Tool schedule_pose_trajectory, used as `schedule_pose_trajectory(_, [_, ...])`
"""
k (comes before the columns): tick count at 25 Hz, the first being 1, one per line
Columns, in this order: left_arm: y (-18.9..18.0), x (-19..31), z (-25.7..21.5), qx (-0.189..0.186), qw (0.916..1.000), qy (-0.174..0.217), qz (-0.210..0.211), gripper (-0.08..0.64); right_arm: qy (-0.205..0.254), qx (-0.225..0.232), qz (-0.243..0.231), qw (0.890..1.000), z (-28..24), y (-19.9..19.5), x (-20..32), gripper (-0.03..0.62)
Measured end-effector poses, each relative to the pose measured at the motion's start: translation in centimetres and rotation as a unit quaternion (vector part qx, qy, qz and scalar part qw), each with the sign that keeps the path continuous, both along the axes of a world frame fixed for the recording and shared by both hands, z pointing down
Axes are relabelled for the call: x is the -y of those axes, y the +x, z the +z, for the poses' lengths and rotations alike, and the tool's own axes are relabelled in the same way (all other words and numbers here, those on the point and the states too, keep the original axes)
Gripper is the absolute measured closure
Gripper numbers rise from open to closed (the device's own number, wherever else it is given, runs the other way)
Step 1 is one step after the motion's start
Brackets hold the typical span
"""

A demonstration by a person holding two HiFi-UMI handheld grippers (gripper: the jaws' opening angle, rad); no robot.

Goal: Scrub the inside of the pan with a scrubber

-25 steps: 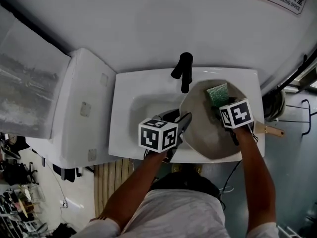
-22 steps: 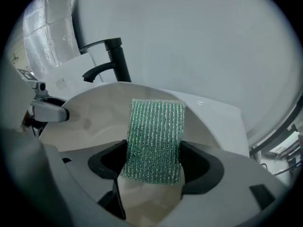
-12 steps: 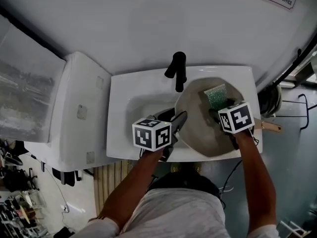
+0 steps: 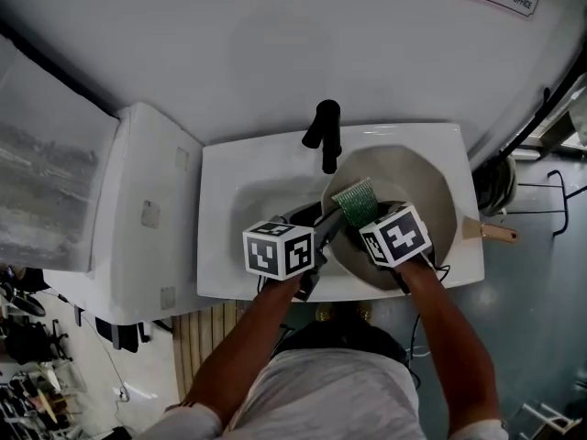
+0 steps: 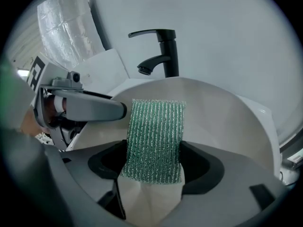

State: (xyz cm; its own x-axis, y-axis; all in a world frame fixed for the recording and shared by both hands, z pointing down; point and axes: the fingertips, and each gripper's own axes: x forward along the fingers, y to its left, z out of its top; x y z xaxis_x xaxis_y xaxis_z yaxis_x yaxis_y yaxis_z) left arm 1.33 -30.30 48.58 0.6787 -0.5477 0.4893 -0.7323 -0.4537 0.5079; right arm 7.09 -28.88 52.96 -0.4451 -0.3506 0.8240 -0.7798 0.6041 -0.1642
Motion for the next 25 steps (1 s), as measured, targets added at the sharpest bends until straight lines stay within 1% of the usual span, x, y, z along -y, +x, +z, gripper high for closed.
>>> schedule_pose_trajectory(4, [0.1,0.0,0.0,0.0,1.0,-0.001,0.001,0.387,-0.005,0.013,-0.01,1.0,0.0,-1.4,-0.2,0.239])
schedule_pose_trajectory(8, [0.0,0.0,0.0,0.0,1.0,-0.001,0.002,0.387,-0.011,0.0,-0.011,1.0,0.9,-1.1,0.0,0.239])
schedule_pose_trajectory(12, [0.0,0.0,0.0,0.001,1.0,0.0,0.002,0.387,-0.013,-0.024,0.004,1.0,1.6,1.5,0.6,0.239])
schedule_pose_trajectory(17, [0.0,0.0,0.0,0.003,1.0,0.0,0.003,0.387,-0.015,-0.041,0.041,0.998,1.9,5.8,1.1,0.239])
schedule_pose_trajectory(21, [0.0,0.0,0.1,0.005,1.0,0.0,0.004,0.387,-0.015,-0.05,0.071,0.996,1.9,9.0,1.4,0.239])
schedule_pose_trajectory(25, [0.0,0.0,0.1,0.005,1.0,0.0,0.004,0.387,-0.011,-0.052,0.092,0.994,1.7,11.2,1.7,0.239])
